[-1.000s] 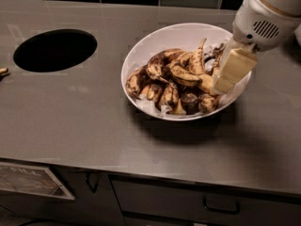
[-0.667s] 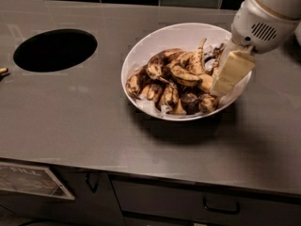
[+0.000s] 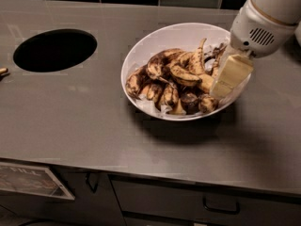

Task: Pick banana from white bowl

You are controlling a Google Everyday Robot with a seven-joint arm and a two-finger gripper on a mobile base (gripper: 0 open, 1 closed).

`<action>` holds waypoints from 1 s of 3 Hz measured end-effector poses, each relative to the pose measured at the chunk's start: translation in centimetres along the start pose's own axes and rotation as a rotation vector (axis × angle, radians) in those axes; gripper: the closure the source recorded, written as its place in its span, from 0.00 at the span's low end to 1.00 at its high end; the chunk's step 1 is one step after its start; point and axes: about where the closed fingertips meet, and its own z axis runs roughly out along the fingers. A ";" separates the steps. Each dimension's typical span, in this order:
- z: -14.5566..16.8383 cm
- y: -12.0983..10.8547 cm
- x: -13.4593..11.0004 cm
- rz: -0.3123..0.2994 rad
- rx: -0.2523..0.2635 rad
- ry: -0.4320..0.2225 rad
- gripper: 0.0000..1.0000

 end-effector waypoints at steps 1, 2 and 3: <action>0.4 0.0 0.1 0.001 -0.007 0.000 0.38; 0.8 0.0 0.1 0.003 -0.015 0.000 0.38; 1.1 0.0 0.2 0.004 -0.021 0.000 0.38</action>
Offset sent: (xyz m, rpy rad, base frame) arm -0.0026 -0.0030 -0.0160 0.0047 0.0485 0.0028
